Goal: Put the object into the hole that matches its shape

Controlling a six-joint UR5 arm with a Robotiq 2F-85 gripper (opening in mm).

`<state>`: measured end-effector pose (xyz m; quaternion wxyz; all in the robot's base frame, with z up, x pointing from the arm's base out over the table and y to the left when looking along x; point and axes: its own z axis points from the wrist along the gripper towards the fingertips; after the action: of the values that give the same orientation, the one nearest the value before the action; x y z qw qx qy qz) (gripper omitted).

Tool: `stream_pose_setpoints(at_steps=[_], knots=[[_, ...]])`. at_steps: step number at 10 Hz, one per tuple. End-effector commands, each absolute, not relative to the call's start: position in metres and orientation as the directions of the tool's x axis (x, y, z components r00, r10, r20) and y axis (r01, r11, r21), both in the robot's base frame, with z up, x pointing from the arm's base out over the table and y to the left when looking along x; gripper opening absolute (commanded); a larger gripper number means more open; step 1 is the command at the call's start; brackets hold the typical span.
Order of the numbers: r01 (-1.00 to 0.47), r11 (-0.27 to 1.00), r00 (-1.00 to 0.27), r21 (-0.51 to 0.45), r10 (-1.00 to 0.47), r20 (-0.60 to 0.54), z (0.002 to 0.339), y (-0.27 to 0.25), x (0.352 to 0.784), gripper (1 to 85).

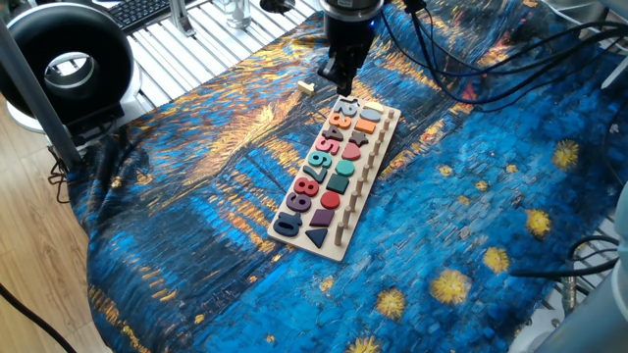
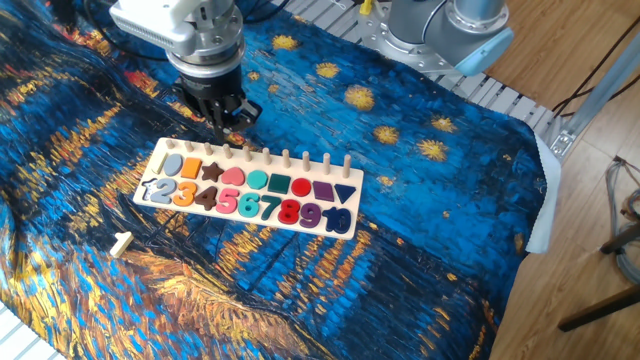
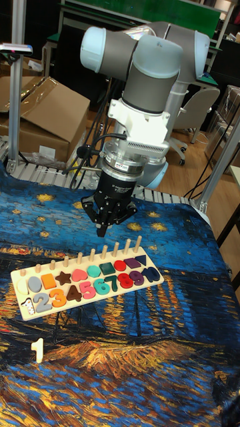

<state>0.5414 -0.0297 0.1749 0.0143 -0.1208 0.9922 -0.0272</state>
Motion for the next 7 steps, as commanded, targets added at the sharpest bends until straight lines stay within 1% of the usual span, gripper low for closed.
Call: stream_pose_setpoints(at_steps=[1, 2, 3, 4, 5, 7], knots=[[-0.293, 0.953, -0.952, -0.079, -0.299, -0.072, 0.177, -0.031, 0.556, 11.7], [-0.317, 0.941, -0.943, -0.118, -0.325, -0.065, 0.178, -0.041, 0.558, 11.3], [-0.358, 0.923, -0.928, -0.139, -0.368, -0.055, 0.178, -0.046, 0.559, 13.0], [-0.409, 0.903, -0.907, -0.13, -0.418, -0.049, 0.163, -0.054, 0.579, 17.3], [-0.445, 0.889, -0.89, -0.112, -0.452, -0.052, 0.143, -0.064, 0.6, 18.3], [-0.49, 0.866, -0.865, -0.101, -0.497, -0.06, 0.112, -0.08, 0.625, 21.3]])
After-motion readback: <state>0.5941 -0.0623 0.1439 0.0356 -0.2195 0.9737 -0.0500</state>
